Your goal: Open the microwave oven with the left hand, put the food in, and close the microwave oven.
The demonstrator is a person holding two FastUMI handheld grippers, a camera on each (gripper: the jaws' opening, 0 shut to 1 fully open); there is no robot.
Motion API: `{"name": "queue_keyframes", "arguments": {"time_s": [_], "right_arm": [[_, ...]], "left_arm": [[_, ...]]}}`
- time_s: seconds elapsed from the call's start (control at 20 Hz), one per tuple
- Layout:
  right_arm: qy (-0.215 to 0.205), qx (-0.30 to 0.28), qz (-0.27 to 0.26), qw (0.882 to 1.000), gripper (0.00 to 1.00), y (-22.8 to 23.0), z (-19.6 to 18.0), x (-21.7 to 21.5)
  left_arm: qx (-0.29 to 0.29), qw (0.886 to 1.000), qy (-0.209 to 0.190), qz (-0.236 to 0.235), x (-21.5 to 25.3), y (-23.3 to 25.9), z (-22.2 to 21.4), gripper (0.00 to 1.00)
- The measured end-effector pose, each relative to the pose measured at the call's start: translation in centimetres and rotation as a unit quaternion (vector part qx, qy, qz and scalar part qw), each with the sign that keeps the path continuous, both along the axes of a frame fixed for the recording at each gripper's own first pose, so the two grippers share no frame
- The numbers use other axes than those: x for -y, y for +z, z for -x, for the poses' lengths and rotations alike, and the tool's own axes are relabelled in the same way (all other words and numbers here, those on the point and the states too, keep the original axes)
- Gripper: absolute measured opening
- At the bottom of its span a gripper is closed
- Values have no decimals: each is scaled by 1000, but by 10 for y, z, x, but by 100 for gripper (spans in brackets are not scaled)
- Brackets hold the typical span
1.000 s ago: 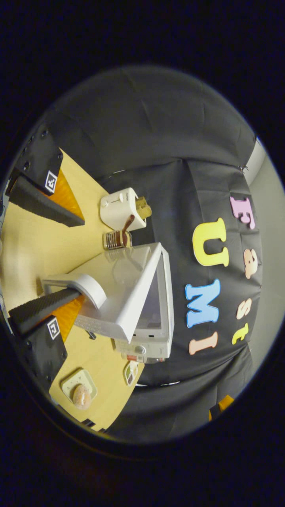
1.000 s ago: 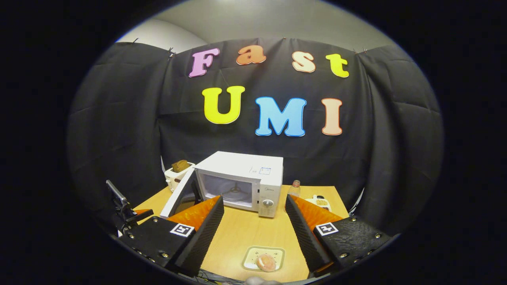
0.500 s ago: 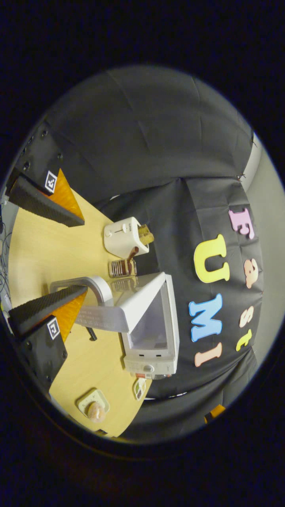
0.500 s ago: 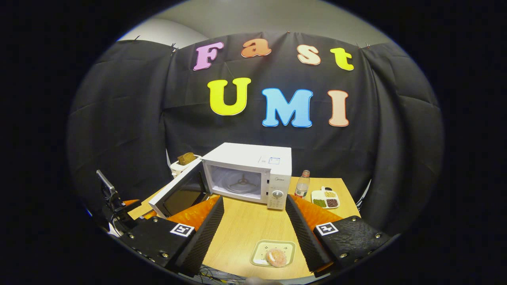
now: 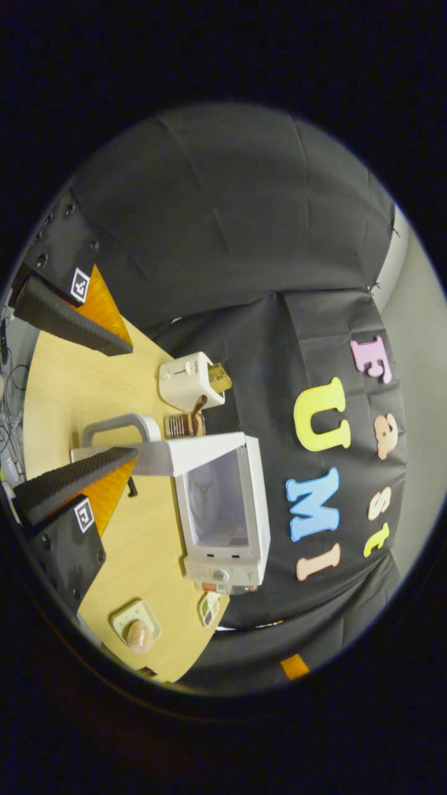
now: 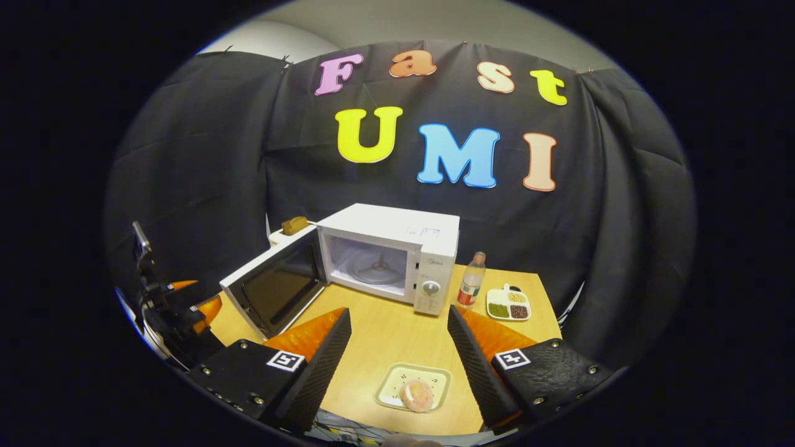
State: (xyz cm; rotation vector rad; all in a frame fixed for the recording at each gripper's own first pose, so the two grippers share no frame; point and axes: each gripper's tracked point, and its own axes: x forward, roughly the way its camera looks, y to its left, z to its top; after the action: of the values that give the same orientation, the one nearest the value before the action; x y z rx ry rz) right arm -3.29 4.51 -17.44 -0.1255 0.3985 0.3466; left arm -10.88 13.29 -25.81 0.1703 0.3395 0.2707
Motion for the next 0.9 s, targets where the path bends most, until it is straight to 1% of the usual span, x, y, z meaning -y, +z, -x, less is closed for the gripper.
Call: {"name": "queue_keyframes", "arguments": {"time_s": [0.1, 0.3, 0.4, 0.5, 0.6, 0.7, 0.8, 0.9], "right_arm": [[13, -26, 18, 999, 96, -35, 10, 17], [22, -90, 36, 995, 96, -113, 32, 51], [28, -112, 30, 993, 96, -144, 36, 56], [36, -137, 40, 989, 96, -182, 38, 55], [48, -156, 43, 986, 96, -212, 33, 49], [58, -169, 59, 982, 96, -235, 28, 44], [68, -171, 67, 981, 96, -251, 14, 37], [64, -177, 84, 978, 96, -267, -4, 39]], "left_arm": [[14, 1000, -8, -1, 29, 27, 4, 100], [48, 998, -33, 20, 92, 89, -1, 100], [70, 997, -40, 17, 115, 121, -5, 100], [85, 995, -46, 13, 135, 146, -10, 100], [93, 994, -48, 7, 150, 164, -13, 100], [97, 994, -50, -5, 158, 176, -19, 100], [97, 994, -54, -15, 165, 184, -22, 100], [97, 994, -56, -18, 168, 190, -28, 100]]}}
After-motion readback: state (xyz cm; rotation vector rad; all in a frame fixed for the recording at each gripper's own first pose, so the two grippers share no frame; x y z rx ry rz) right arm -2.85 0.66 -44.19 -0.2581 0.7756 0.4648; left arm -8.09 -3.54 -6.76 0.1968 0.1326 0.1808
